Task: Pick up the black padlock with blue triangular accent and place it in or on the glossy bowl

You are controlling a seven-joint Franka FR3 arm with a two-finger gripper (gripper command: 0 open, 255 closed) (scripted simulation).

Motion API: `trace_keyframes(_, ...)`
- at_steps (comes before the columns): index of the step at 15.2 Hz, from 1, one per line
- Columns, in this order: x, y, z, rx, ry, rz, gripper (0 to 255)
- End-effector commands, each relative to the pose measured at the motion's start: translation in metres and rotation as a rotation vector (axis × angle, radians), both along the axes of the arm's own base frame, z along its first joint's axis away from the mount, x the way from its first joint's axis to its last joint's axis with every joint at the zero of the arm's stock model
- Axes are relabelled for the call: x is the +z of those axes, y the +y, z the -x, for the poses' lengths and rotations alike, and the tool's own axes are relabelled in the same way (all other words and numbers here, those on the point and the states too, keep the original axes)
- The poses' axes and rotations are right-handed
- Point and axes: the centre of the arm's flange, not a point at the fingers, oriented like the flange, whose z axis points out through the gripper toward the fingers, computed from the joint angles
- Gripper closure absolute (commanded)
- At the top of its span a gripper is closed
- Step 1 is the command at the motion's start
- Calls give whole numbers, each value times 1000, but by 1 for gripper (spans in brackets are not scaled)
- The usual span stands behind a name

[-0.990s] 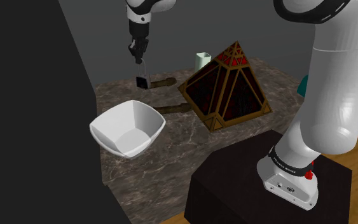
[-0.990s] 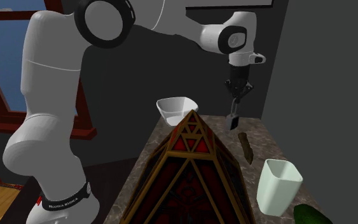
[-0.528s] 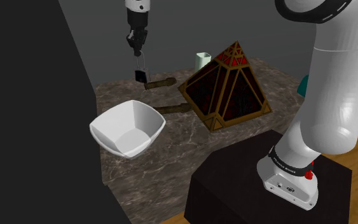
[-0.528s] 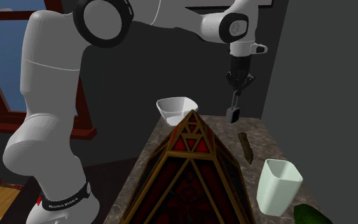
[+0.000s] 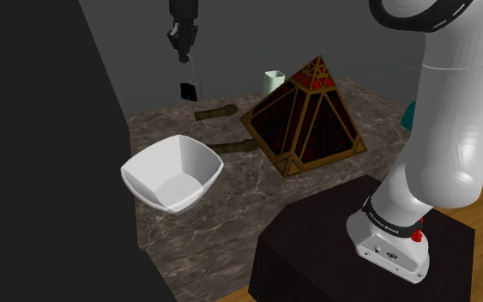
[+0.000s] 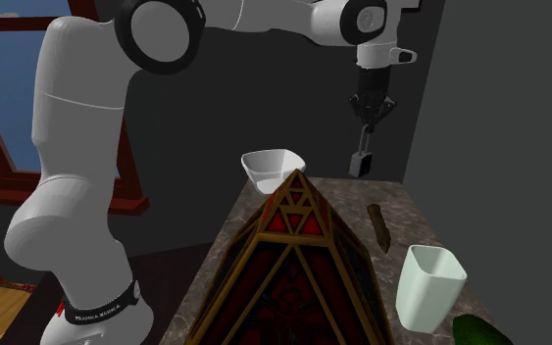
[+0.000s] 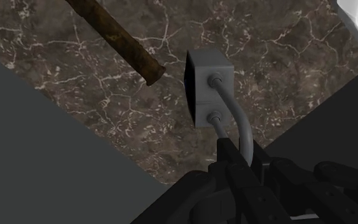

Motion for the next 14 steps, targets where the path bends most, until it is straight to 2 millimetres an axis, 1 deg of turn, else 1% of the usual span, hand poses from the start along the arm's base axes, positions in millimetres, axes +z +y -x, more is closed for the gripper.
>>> trace_keyframes(1, 11, 0, 0, 0, 0, 0, 255)
trace_keyframes(8, 48, 0, 0, 0, 0, 0, 255)
trace_keyframes(9, 49, 0, 0, 0, 0, 0, 255)
trace_keyframes(14, 63, 48, 44, 0, 0, 0, 255)
